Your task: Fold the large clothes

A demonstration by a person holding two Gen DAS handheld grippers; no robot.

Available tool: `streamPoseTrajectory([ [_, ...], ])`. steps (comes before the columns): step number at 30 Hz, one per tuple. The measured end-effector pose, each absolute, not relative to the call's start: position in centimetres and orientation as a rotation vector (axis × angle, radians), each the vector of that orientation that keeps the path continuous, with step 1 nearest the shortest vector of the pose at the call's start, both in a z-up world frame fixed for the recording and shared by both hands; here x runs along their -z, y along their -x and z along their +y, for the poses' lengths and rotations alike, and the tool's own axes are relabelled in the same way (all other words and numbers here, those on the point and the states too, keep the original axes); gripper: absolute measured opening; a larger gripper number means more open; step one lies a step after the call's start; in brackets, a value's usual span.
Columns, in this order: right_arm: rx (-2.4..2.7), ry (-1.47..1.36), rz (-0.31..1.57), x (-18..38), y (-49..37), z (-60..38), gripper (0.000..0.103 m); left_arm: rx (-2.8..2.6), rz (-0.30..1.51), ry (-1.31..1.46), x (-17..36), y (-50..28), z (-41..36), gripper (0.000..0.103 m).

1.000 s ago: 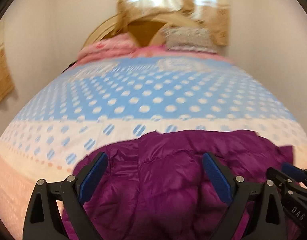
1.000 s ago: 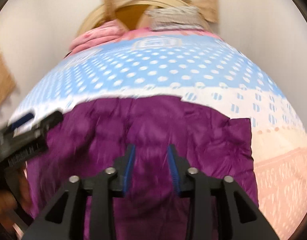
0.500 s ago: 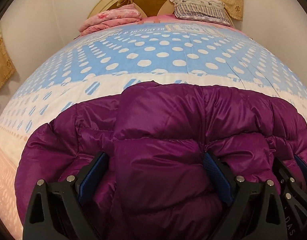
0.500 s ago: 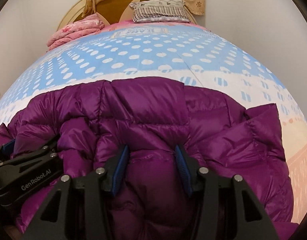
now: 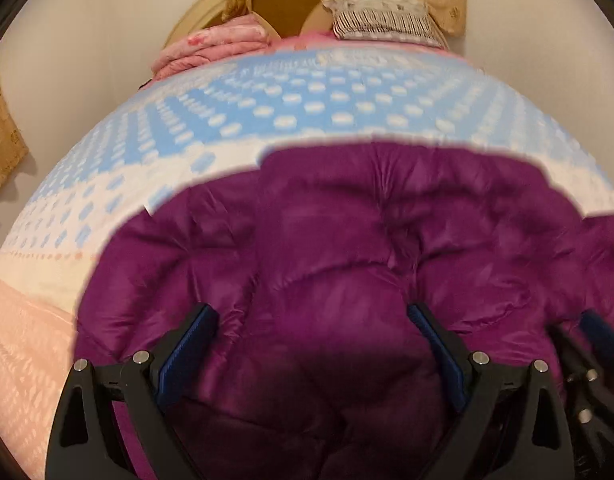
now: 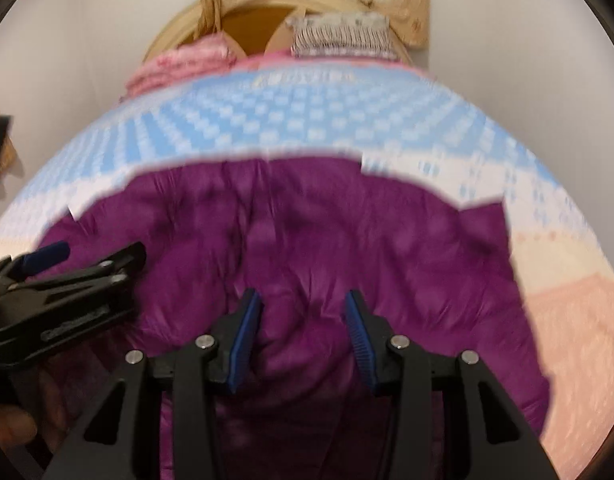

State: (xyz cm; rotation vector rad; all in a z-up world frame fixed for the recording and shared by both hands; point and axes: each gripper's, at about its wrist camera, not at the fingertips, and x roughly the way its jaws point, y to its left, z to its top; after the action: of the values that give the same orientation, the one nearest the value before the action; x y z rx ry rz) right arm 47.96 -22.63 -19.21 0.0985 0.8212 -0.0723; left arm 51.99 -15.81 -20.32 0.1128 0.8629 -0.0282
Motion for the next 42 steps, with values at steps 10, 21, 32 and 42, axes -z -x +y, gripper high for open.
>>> streamPoseTrajectory([
  [10,0.068,-0.084,0.817,20.5,-48.5,-22.7,0.048,0.026,0.846,-0.087,21.1,-52.1,-15.4,0.1],
  [21,0.081,-0.056,0.819,20.8,-48.4,-22.2,0.048,0.025,0.857,-0.087,21.3,-52.4,-15.5,0.102],
  [32,-0.019,-0.197,0.843,15.5,-36.8,-27.7,0.079,0.106,0.782,-0.048,14.3,-39.0,-4.8,0.102],
  [42,0.12,-0.202,0.962,20.0,-20.3,-30.3,0.08,0.031,0.937,0.074,20.8,-24.1,4.0,0.102],
])
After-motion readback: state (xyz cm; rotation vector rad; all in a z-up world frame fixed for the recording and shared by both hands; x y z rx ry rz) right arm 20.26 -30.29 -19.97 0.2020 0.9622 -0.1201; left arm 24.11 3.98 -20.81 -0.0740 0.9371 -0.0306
